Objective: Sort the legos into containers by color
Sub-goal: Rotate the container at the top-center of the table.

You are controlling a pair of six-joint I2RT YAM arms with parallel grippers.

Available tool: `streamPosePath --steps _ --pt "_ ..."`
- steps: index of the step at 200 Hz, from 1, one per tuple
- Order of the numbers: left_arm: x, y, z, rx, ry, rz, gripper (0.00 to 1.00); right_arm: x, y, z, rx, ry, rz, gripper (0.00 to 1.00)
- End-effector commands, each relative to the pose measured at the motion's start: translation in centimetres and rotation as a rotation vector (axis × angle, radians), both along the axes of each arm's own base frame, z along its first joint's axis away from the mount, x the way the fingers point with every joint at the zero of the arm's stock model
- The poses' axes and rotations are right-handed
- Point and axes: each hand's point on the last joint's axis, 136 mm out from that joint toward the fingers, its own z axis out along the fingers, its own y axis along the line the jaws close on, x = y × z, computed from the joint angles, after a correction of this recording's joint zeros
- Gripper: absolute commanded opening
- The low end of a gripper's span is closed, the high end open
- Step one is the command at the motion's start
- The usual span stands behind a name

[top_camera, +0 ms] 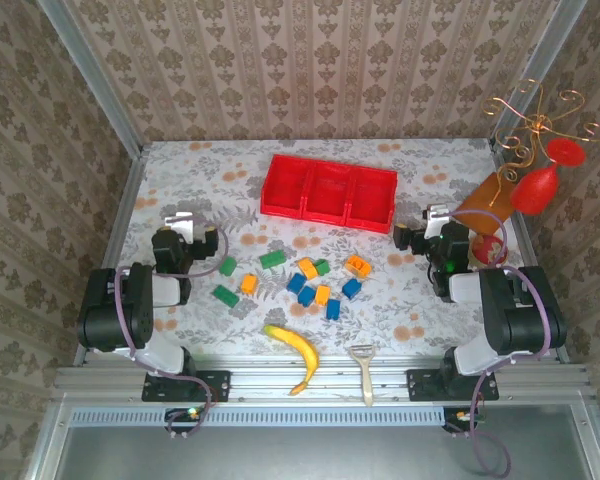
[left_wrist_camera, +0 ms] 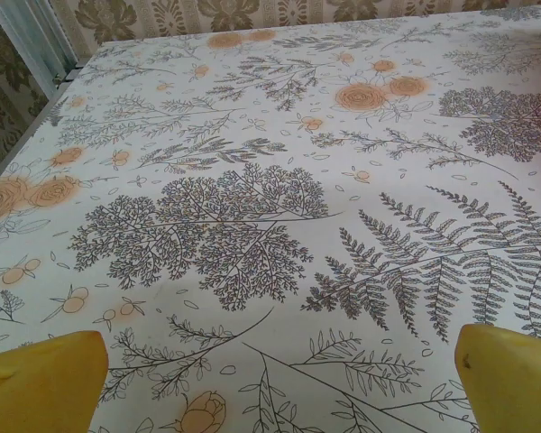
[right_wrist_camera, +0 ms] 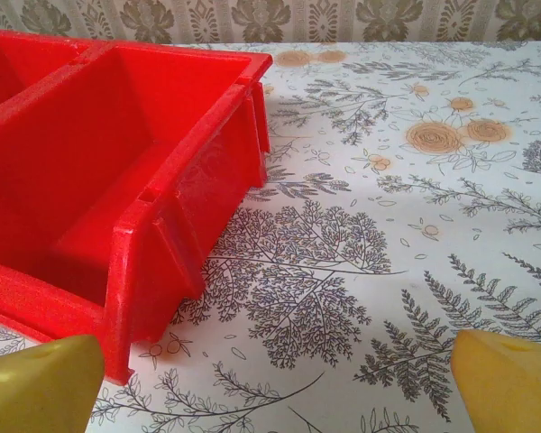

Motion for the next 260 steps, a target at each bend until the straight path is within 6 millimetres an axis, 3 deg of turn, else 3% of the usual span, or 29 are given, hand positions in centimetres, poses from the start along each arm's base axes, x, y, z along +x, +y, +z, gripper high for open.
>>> streamPosePath --steps 1,217,260 --pt "0.7 -0.1 1.2 0.007 -0.032 -0.004 1.00 0.3 0.5 0.7 0.001 -0.024 0.023 1.00" --pt "0.7 -0.1 1.3 0.007 -0.035 -0.005 1.00 0.3 0.4 0.7 0.001 -0.024 0.022 1.00" --pt "0.7 0.2 2.4 0.004 -0.035 0.014 1.00 0.8 -1.2 1.4 -0.001 0.011 -0.077 1.00"
